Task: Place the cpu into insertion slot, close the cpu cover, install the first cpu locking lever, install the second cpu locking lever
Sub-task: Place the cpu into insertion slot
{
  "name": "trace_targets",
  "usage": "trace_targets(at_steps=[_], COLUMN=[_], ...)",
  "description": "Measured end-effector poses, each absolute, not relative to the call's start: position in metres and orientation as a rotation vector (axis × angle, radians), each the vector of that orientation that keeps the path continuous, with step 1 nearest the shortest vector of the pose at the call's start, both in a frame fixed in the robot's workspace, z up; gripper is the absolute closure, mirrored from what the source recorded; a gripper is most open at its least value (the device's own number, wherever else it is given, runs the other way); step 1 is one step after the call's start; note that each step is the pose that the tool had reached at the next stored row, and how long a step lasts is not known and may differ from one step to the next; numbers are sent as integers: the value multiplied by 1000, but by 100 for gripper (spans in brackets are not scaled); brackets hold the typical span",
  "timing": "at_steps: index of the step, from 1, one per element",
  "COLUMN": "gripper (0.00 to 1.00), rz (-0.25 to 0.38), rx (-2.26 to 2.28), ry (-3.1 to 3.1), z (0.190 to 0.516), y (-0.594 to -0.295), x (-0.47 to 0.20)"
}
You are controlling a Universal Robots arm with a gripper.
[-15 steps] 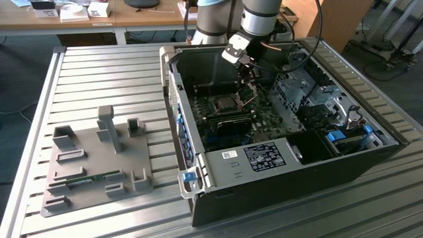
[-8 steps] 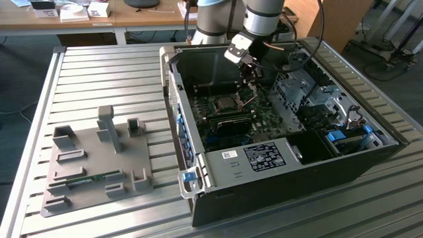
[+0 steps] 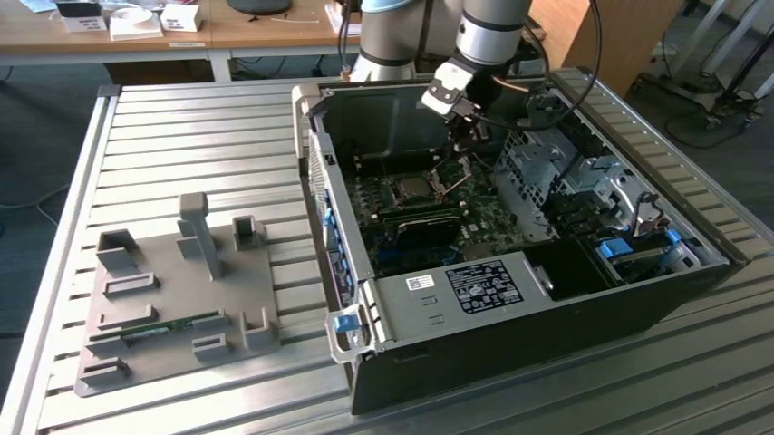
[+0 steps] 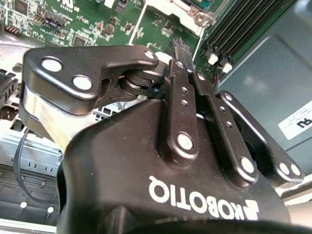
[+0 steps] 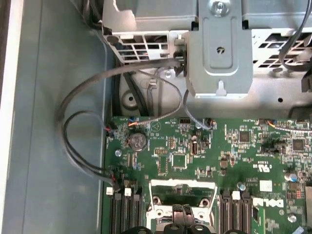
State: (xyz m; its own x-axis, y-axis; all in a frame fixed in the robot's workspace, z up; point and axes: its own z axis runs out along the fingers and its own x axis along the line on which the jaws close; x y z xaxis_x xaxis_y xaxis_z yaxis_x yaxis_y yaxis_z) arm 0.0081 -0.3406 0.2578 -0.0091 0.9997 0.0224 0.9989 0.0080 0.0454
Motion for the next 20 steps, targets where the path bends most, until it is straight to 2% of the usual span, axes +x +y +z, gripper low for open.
trace_targets(at_steps=[20], gripper=[89], rz=[75], rx=[2200], ry=[2219], z=[258], y=[-340], x=[29])
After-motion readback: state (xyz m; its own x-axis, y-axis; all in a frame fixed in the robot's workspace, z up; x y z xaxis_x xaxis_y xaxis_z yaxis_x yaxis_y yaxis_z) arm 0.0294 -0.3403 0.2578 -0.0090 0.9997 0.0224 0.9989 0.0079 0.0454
